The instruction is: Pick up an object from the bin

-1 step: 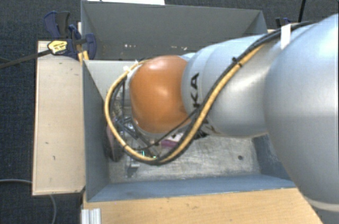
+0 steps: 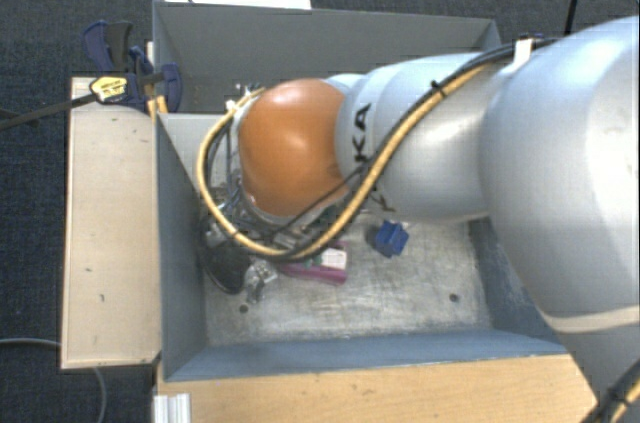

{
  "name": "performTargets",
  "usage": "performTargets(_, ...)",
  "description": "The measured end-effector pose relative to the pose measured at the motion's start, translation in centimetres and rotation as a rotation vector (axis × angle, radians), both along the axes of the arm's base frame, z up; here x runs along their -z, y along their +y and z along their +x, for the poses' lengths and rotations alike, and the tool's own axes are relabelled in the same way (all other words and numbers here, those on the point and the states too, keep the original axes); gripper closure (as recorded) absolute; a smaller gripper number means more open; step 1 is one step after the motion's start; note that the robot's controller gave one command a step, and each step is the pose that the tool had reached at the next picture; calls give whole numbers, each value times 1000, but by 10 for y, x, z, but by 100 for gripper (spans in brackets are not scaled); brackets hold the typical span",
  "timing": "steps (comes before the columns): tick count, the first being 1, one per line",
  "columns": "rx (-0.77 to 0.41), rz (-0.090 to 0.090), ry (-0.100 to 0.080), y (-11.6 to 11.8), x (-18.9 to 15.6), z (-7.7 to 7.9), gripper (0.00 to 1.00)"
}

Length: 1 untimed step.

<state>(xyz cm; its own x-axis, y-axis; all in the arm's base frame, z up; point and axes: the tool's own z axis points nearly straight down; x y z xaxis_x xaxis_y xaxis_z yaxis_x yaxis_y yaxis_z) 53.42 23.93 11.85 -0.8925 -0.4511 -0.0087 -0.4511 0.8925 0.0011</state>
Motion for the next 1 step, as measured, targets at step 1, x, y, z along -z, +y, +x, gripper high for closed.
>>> performTargets(1,-534,-4,1,15,0,21,0)
